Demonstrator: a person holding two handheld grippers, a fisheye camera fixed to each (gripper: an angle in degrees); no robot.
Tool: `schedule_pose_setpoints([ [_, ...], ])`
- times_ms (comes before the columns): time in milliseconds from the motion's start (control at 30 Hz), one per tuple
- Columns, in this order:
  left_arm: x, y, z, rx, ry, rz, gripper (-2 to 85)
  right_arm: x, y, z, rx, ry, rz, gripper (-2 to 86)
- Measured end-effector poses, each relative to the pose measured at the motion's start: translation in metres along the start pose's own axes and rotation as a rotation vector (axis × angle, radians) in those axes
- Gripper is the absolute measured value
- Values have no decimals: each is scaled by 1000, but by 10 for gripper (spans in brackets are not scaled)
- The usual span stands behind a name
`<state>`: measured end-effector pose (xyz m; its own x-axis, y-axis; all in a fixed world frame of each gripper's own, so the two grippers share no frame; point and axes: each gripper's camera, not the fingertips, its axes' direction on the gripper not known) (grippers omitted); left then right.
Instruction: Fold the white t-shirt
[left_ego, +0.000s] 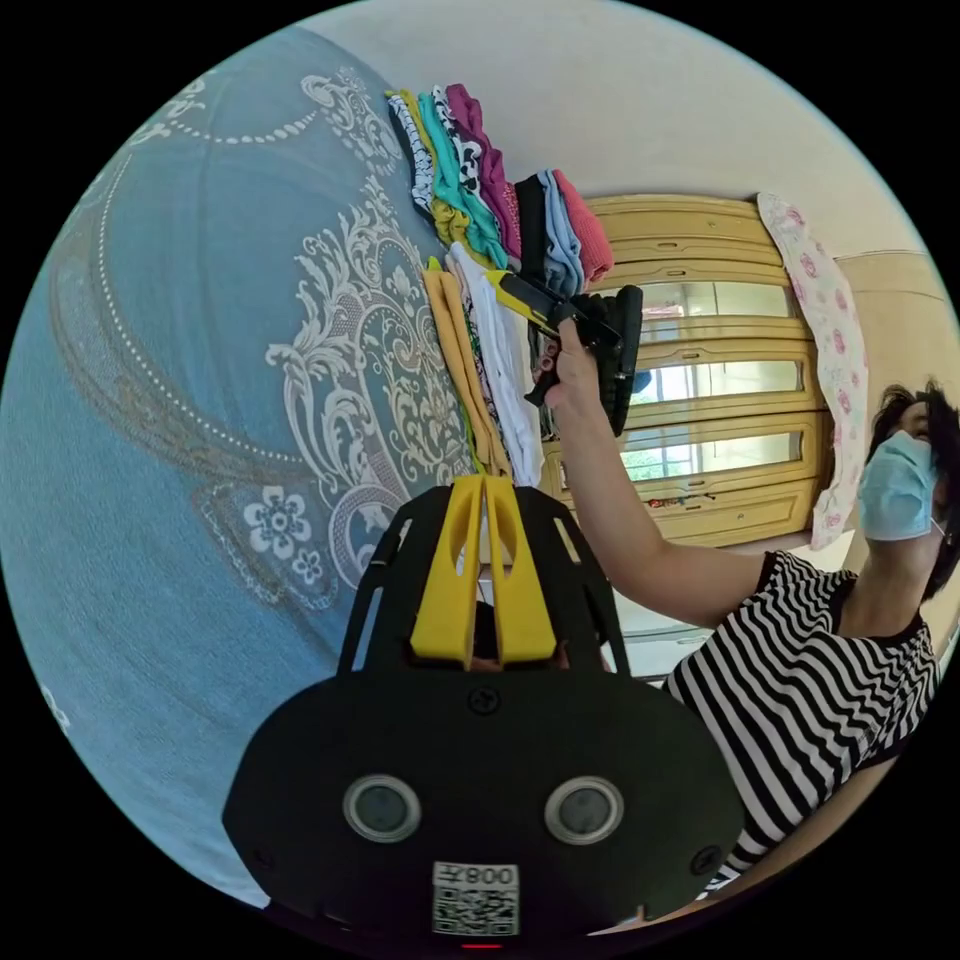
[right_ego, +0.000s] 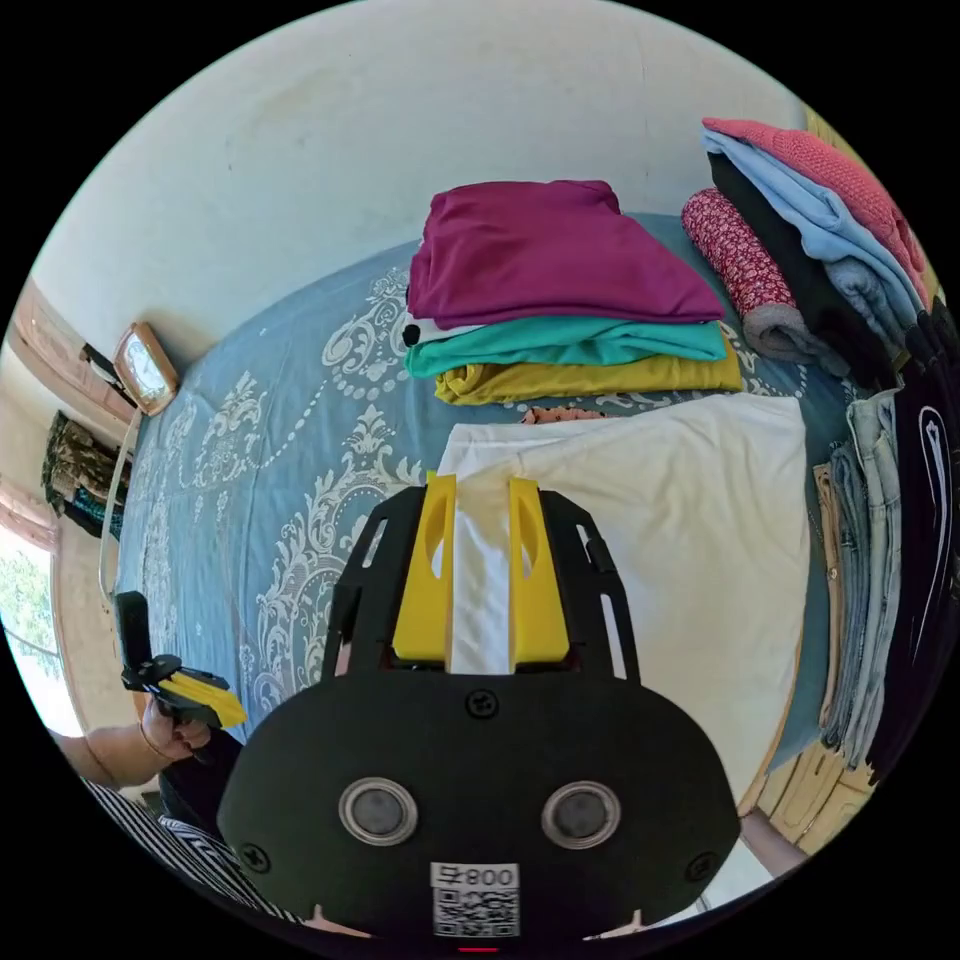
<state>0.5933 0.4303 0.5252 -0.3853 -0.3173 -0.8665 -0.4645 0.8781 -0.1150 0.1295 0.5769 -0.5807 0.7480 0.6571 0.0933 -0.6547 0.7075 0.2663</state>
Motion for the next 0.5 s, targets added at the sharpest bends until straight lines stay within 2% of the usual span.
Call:
schedule_pose_setpoints([
  [167, 22, 10, -23, 3, 6, 8, 2, -4, 7, 17, -16, 92, 14, 46],
  [500, 79, 51, -81, 70, 31, -20, 2, 21, 58, -42, 142, -95, 135, 7],
])
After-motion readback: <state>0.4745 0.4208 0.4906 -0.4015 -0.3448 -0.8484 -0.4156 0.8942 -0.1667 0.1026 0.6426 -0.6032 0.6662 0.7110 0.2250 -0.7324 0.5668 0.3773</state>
